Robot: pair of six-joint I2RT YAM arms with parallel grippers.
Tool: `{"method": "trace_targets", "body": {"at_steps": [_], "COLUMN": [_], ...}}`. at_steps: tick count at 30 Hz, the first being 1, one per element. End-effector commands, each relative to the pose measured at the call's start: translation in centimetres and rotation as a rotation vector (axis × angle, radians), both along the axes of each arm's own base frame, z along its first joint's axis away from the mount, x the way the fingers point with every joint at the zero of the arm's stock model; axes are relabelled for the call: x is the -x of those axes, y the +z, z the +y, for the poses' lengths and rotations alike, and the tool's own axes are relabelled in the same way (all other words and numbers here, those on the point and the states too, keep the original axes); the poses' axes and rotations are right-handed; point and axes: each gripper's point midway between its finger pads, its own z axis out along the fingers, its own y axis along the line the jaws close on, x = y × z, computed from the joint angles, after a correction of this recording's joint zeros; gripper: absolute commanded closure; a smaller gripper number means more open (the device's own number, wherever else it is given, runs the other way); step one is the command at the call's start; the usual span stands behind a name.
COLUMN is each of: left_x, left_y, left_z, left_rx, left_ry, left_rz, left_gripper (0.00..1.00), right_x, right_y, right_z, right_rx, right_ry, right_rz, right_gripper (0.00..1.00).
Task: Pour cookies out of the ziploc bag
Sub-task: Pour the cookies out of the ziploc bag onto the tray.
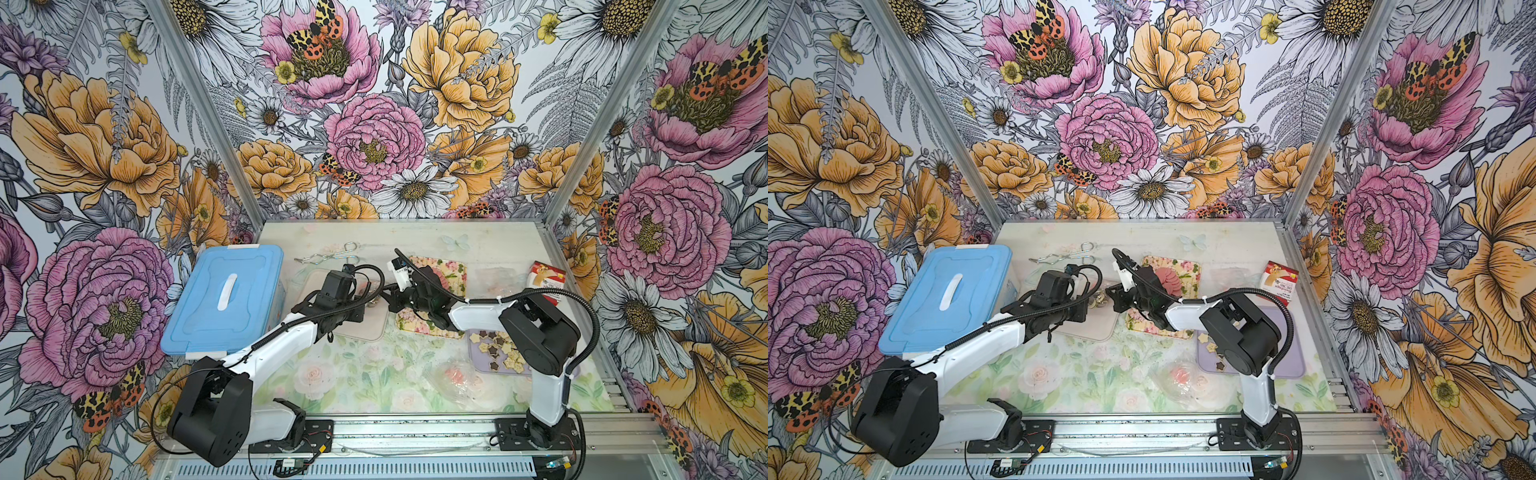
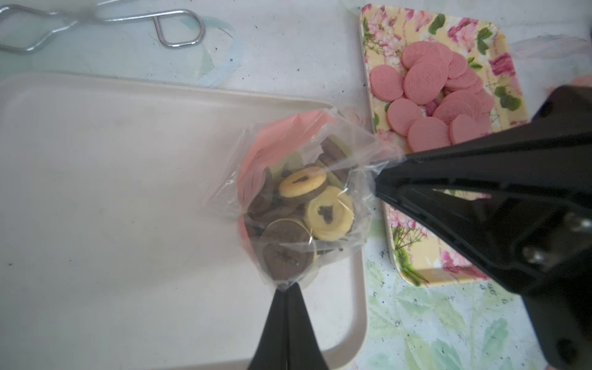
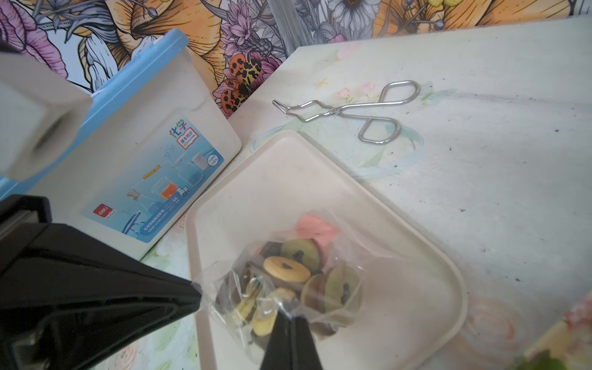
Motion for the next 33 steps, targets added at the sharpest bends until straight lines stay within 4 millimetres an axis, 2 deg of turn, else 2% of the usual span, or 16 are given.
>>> {"method": "trace_targets", "body": {"at_steps": [1,7,13,22,27,32,33], "left_x": [-0.6,-0.6,-0.8,-0.8,-0.8,-1.3,-1.4], "left_y": [1.7,3.1,2.2,2.9,3.8,3.7,3.8], "left_z": [0.8,2.3,2.0,2.6,4.1,5.8,6.6], "left_rx": [0.019,0.022,0.02,0.014,-0.006,-0.018,-0.043], "left_ry": [0.051,0.11,0.095,0.12,0.175,0.226,0.258], "left_rz": [-0.082,-0.155,-0.123,-0.156,-0.212,-0.247,-0.265], "left_gripper": [1.0,1.0,1.0,1.0,1.0,1.0,1.0], "right_x": [0.4,0.9,0.7,0.7,0.8,0.3,0.2], "right_y": [3.2,3.3,2.2,1.4,0.9,0.9,0.9], "right_z": [0.7,1.4,1.8,2.0,2.6,3.6,3.7], "right_rx": [-0.091,-0.122,-0.117,-0.108,-0.108,-0.08,-0.077], "right_ry": [0.03,0.077,0.088,0.094,0.115,0.136,0.135], "right_rz": [-0.038,-0.028,0.0,0.017,0.037,0.027,0.026], "right_gripper": [1.0,1.0,1.0,1.0,1.0,1.0,1.0]}}
